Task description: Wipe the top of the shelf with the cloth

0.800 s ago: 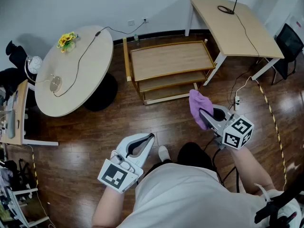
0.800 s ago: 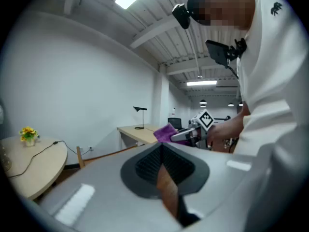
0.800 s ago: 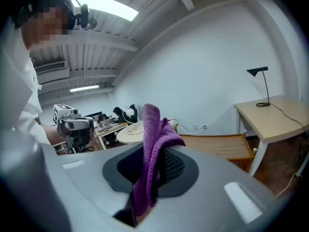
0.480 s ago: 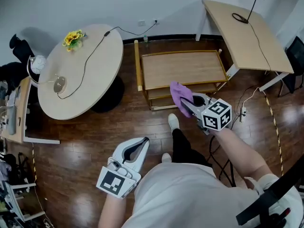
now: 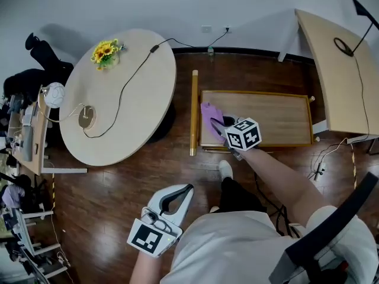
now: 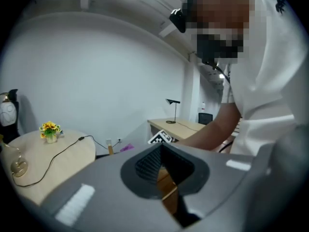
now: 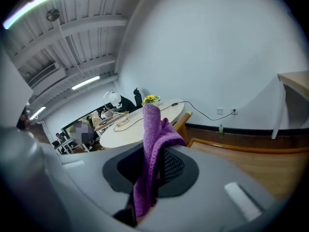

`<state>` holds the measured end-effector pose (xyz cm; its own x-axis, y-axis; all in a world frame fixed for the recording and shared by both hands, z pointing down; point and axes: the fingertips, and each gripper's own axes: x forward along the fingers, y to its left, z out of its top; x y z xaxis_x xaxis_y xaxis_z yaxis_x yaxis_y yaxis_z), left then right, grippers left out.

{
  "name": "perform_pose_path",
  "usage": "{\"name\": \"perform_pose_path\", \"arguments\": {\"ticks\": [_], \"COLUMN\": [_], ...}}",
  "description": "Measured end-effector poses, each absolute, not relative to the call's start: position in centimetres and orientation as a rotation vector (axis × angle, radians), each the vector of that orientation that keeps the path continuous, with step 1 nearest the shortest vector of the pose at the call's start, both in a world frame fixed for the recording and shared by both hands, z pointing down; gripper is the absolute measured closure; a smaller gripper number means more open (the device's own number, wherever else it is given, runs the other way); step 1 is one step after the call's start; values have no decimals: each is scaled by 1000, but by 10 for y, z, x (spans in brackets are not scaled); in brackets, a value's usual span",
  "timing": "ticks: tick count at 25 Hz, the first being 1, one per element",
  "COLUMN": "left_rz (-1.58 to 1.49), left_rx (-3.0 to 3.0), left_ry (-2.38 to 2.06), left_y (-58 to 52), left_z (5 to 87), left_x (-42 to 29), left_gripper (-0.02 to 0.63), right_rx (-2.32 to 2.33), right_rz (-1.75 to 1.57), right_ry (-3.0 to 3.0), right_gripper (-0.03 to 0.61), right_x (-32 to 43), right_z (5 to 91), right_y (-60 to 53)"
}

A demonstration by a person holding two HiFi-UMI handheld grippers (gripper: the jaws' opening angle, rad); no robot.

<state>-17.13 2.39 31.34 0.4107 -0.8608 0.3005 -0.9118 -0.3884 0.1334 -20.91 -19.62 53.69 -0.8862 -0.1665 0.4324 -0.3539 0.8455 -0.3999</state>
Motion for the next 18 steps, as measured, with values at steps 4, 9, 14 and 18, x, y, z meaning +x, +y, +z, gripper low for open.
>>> {"name": "perform_pose_path", "arguments": {"ticks": [4, 9, 14, 18], "left_rz": [256, 262, 284, 305], "left_rx": [2329, 2290, 2251, 2283], "left_ry": [-1550, -1506, -1418, -1350], "left_y": [-26, -73, -96, -116], "left_z": [318, 339, 358, 364], "left_x": [-179, -183, -181, -181], "left_gripper": [592, 592, 592, 592], "right_rx": [367, 391, 447, 518], "right_rz": [725, 768, 838, 842], "right_ry": [-2566, -2495, -2422, -2370], "right_gripper": [528, 528, 528, 528], "right_x": [-256, -295, -280, -232], "right_z": [590, 647, 687, 702], "right_y": [-240, -289, -321, -341]}}
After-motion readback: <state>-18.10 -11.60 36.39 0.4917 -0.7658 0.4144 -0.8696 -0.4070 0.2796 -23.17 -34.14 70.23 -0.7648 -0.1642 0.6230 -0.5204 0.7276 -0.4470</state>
